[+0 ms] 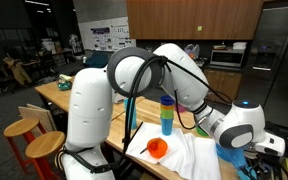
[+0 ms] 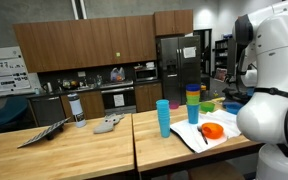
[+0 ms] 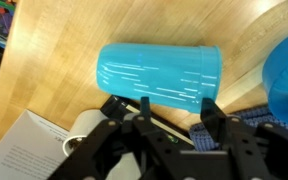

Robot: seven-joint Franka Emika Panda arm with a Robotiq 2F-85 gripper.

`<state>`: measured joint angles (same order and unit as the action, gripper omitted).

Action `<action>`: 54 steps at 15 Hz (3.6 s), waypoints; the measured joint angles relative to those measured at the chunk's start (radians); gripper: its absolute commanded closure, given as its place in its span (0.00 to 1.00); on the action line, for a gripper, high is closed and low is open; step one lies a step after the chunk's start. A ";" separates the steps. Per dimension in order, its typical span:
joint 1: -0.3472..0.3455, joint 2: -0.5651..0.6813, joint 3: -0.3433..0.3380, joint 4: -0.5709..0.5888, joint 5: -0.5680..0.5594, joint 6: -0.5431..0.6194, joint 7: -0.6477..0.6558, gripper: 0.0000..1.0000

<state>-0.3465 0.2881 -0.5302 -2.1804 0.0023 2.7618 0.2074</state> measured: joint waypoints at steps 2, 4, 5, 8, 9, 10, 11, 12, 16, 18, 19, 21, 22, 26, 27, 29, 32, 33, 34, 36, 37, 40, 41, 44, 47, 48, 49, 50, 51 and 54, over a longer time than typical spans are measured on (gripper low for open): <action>0.000 -0.007 -0.005 0.000 -0.016 -0.001 0.001 0.01; 0.000 -0.018 -0.013 0.000 -0.040 -0.002 0.003 0.00; 0.000 -0.025 -0.016 0.000 -0.049 -0.002 0.003 0.00; 0.000 -0.037 -0.019 0.000 -0.065 -0.002 0.006 0.00; 0.000 -0.038 -0.018 0.001 -0.066 -0.002 0.006 0.00; 0.001 -0.038 -0.015 0.002 -0.066 -0.002 0.006 0.00; 0.001 -0.037 -0.012 0.003 -0.066 -0.003 0.007 0.00; 0.001 -0.037 -0.008 0.005 -0.066 -0.004 0.007 0.00; 0.003 -0.032 0.007 0.011 -0.066 -0.007 0.018 0.00; 0.007 -0.027 0.007 0.014 -0.073 -0.011 0.030 0.00; 0.009 -0.024 0.007 0.018 -0.078 -0.018 0.038 0.00; 0.012 -0.012 0.006 0.027 -0.086 -0.022 0.055 0.00; 0.014 -0.002 0.004 0.033 -0.098 -0.022 0.072 0.00; 0.028 0.049 -0.015 0.068 -0.156 -0.022 0.142 0.00; 0.033 0.062 -0.020 0.076 -0.163 -0.022 0.153 0.00; 0.041 0.084 -0.030 0.091 -0.173 -0.022 0.168 0.00; 0.053 0.109 -0.037 0.111 -0.174 -0.021 0.182 0.00; 0.056 0.116 -0.038 0.117 -0.174 -0.021 0.185 0.00; 0.059 0.123 -0.038 0.122 -0.174 -0.020 0.190 0.00; 0.067 0.136 -0.040 0.131 -0.174 -0.020 0.197 0.00; 0.070 0.143 -0.041 0.135 -0.174 -0.020 0.200 0.00; 0.076 0.158 -0.041 0.144 -0.174 -0.020 0.205 0.00; 0.077 0.164 -0.041 0.146 -0.174 -0.020 0.206 0.00; 0.085 0.182 -0.049 0.152 -0.174 -0.021 0.211 0.07; 0.096 0.202 -0.062 0.158 -0.174 -0.021 0.212 0.37; 0.103 0.204 -0.073 0.162 -0.175 -0.022 0.212 0.44; 0.110 0.204 -0.083 0.165 -0.176 -0.022 0.212 0.52; 0.116 0.204 -0.092 0.167 -0.176 -0.022 0.212 0.60; 0.120 0.205 -0.101 0.171 -0.177 -0.022 0.211 0.69; 0.136 0.207 -0.117 0.178 -0.177 -0.023 0.211 0.87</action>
<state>-0.2105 0.4946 -0.6474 -2.0020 -0.1743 2.7390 0.4189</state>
